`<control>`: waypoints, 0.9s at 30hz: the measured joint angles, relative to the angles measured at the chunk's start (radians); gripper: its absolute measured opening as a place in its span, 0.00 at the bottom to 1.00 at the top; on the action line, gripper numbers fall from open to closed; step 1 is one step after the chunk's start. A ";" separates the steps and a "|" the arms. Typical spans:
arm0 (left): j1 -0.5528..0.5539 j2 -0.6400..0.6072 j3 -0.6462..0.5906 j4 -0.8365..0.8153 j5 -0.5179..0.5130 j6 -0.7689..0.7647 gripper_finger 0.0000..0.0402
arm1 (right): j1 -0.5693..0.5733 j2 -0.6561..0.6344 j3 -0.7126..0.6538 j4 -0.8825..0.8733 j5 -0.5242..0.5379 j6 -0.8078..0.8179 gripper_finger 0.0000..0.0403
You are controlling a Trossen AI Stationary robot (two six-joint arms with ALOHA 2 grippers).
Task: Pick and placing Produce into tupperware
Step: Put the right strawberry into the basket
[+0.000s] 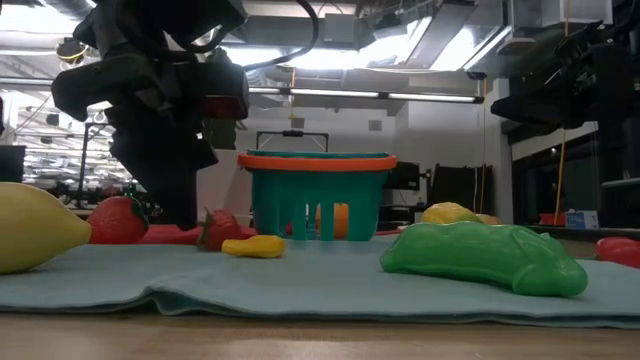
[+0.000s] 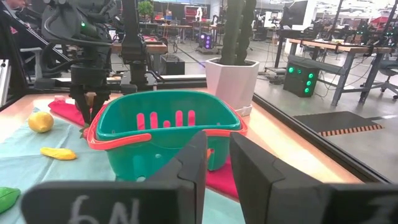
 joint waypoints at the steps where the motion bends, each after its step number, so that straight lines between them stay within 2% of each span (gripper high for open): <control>1: 0.000 0.000 0.000 0.000 -0.003 0.002 0.01 | 0.000 0.000 0.000 0.000 0.000 0.000 0.18; 16: -0.004 -0.024 0.000 0.001 -0.007 0.011 0.00 | 0.000 0.000 0.000 0.000 0.000 0.000 0.18; 22: -0.017 -0.115 0.001 -0.029 -0.017 0.022 0.00 | 0.000 0.000 0.000 0.000 0.000 0.000 0.18; 27: -0.049 -0.225 0.001 -0.101 -0.109 0.025 0.00 | 0.000 0.000 0.000 0.000 0.000 0.000 0.18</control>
